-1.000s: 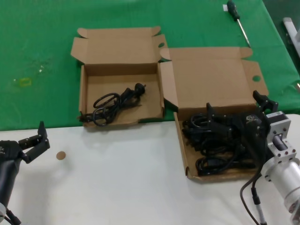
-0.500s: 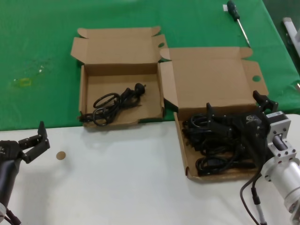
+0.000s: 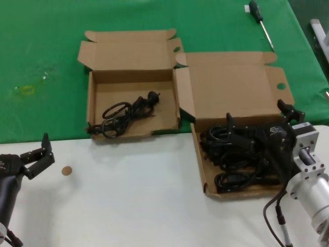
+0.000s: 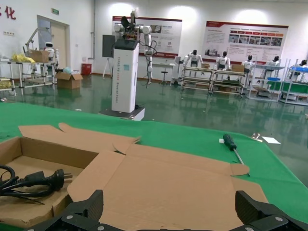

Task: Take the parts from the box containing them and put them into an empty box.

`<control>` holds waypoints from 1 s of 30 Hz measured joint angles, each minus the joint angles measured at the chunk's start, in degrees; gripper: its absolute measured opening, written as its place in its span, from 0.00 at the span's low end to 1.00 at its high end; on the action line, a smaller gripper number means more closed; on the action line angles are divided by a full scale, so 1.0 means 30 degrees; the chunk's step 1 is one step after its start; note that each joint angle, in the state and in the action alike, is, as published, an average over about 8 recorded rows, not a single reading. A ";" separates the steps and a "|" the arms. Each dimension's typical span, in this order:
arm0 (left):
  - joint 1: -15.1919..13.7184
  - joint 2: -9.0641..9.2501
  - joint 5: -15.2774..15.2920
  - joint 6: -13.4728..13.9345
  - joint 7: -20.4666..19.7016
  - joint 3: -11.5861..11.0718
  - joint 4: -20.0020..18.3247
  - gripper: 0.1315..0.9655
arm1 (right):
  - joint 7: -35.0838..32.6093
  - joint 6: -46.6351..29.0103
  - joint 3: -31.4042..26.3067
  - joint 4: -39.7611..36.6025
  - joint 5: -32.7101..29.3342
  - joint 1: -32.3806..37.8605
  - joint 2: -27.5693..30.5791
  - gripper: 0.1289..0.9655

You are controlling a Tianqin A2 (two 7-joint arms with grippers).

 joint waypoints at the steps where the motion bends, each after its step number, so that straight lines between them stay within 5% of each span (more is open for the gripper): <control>1: 0.0000 0.0000 0.0000 0.0000 0.0000 0.0000 0.0000 1.00 | 0.0000 0.0000 0.0000 0.0000 0.0000 0.0000 0.0000 1.00; 30: 0.0000 0.0000 0.0000 0.0000 0.0000 0.0000 0.0000 1.00 | 0.0000 0.0000 0.0000 0.0000 0.0000 0.0000 0.0000 1.00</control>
